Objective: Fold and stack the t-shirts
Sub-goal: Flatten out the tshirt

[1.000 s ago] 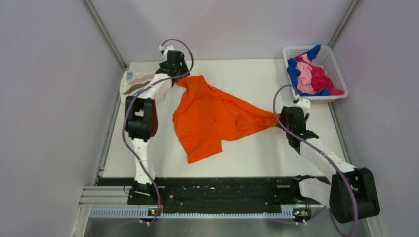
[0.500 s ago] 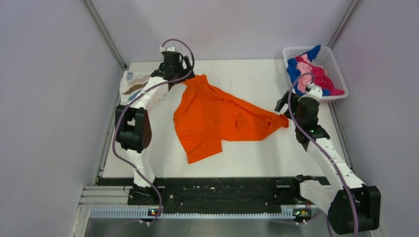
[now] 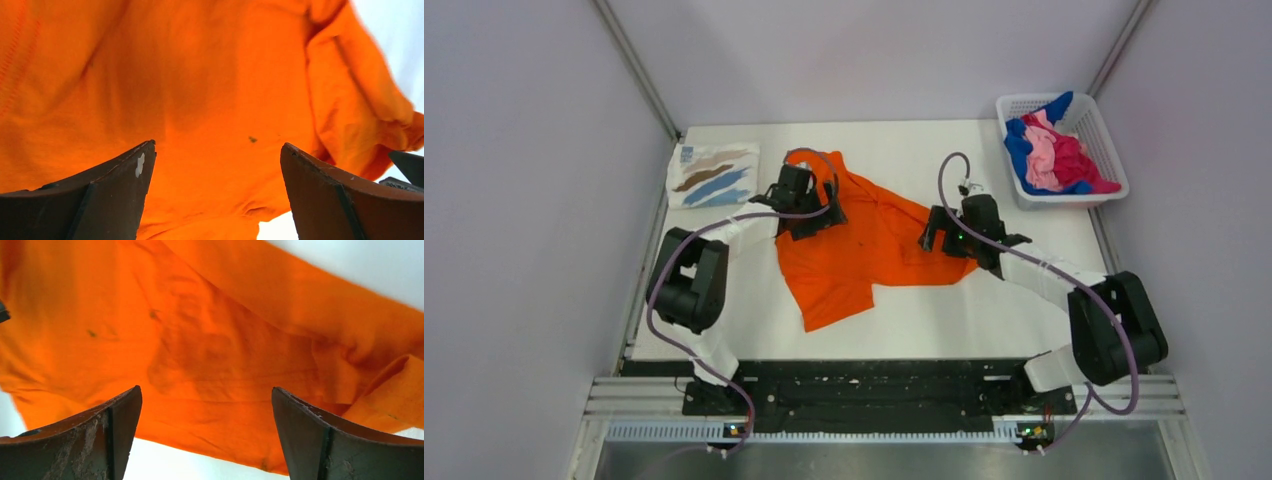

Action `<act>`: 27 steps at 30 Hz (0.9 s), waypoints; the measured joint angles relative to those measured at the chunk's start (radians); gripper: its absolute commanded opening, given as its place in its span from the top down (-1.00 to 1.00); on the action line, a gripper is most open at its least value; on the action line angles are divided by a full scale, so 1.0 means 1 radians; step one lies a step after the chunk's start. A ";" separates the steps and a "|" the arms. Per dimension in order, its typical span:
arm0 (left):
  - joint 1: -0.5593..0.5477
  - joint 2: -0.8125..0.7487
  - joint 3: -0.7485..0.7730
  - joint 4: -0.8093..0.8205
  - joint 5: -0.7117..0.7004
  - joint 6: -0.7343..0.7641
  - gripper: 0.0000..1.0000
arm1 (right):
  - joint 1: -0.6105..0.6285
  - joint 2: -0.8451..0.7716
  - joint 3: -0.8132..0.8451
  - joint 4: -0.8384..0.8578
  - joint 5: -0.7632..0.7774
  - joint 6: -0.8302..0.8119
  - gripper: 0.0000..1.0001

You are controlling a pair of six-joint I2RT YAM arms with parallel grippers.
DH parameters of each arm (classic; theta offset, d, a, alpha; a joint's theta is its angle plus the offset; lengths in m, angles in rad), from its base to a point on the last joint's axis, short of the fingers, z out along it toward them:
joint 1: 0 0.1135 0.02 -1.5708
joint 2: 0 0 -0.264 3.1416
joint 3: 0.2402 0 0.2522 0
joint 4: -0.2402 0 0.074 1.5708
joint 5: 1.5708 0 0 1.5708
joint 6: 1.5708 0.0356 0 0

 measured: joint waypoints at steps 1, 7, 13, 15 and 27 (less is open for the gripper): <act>0.001 0.021 -0.008 0.003 0.009 -0.011 -0.97 | 0.000 0.024 0.000 -0.009 0.005 0.005 -0.97; 0.007 0.091 -0.024 0.019 0.022 -0.044 -0.97 | -0.010 0.095 0.000 -0.056 0.121 0.028 -0.98; 0.031 0.100 -0.025 0.034 0.020 -0.070 -0.97 | -0.085 0.064 -0.049 -0.121 0.252 0.106 -0.97; 0.044 0.102 -0.025 0.040 0.024 -0.076 -0.97 | -0.111 0.005 -0.085 -0.164 0.302 0.147 -0.97; 0.080 0.102 -0.021 0.041 -0.027 -0.080 -0.97 | -0.185 -0.474 -0.219 -0.424 0.472 0.295 -0.97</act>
